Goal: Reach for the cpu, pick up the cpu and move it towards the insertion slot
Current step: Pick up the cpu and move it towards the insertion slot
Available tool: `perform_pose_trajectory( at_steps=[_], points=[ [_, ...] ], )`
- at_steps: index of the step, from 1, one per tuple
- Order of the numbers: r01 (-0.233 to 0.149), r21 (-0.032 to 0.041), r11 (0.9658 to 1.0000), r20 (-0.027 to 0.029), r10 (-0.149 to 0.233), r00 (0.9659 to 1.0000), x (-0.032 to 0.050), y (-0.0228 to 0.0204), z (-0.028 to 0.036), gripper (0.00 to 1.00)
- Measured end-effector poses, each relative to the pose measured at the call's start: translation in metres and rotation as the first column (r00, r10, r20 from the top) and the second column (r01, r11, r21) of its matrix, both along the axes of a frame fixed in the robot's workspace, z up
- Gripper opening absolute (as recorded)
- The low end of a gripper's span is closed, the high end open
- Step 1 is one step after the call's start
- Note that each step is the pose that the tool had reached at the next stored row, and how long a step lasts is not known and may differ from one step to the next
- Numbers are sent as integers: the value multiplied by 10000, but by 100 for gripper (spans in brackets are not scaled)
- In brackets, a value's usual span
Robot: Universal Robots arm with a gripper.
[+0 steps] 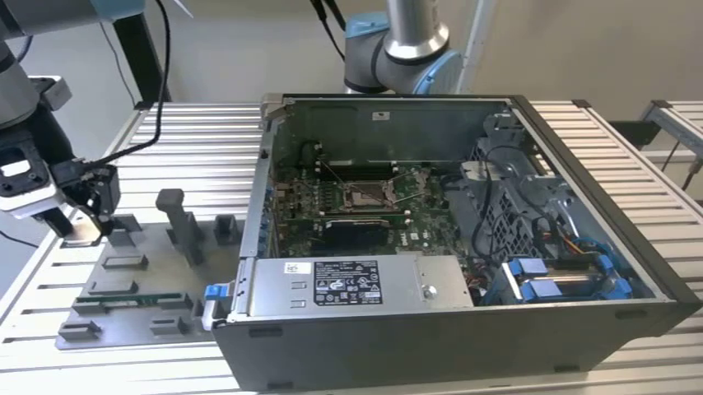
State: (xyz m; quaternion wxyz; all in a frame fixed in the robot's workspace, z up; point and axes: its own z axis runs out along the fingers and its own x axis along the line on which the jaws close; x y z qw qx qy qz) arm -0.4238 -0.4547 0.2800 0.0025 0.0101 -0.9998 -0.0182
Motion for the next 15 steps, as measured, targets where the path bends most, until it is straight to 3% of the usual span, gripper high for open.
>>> perform_pose_trajectory(
  at_steps=[15],
  points=[
    [0,0,10000,0,0,10000,0,0,215,0]
  ],
)
